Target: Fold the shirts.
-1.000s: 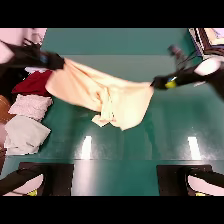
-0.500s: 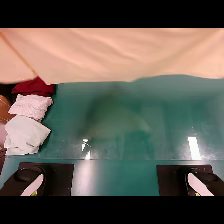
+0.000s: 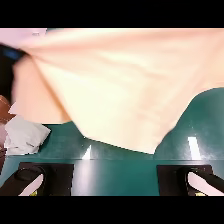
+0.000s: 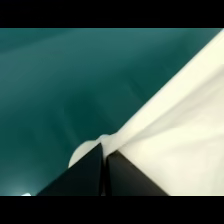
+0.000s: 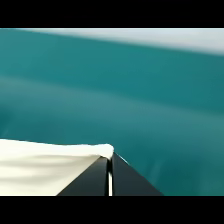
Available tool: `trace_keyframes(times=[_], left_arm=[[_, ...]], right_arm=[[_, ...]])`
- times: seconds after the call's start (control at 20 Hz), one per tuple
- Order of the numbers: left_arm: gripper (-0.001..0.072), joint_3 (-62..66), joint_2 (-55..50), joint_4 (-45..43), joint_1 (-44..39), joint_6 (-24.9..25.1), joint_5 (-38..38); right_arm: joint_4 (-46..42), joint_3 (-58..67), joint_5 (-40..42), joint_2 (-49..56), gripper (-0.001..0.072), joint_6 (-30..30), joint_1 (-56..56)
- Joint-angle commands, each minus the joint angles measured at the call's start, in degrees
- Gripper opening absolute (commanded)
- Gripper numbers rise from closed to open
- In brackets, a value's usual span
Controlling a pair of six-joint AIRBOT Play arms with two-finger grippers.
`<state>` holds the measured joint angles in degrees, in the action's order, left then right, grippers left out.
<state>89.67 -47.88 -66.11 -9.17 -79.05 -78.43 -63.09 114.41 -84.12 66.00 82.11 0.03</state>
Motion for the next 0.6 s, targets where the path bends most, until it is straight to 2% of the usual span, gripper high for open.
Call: trace_keyframes(times=[0.0,0.1,0.15,0.25,0.4,0.45,0.5,0.55], left_arm=[[0.0026,-15.58,-7.74,0.55,0.04,0.59,-2.99],[0.0025,-23.21,-14.21,-0.48,0.04,4.81,1.14],[0.0025,-24.98,-17.51,-2.12,0.04,5.11,5.01],[0.0026,-24.50,-24.09,-7.08,0.13,5.01,14.14],[0.0027,-19.87,-30.58,-8.31,2.71,2.45,25.09],[0.0125,-17.84,-31.82,-8.28,4.09,1.25,26.73],[0.0385,-16.00,-32.63,-8.26,5.46,0.17,27.87],[0.0435,-14.34,-32.89,-8.26,7.15,-1.62,28.33]], right_arm=[[0.31,-8.37,-2.21,9.94,0.0015,0.52,5.29],[-0.42,-12.55,-0.87,17.68,0.0015,0.17,7.26],[-0.39,-13.53,0.37,20.83,0.0015,0.17,7.52],[-0.39,-13.66,2.56,26.23,0.0015,0.17,7.50],[-0.09,-11.23,3.06,31.23,0.0016,0.26,6.86],[0.24,-9.97,3.17,32.17,0.0017,0.37,6.56],[0.55,-8.63,3.15,32.83,0.0018,0.42,6.49],[0.55,-7.10,3.13,33.31,0.0061,0.50,6.43]])
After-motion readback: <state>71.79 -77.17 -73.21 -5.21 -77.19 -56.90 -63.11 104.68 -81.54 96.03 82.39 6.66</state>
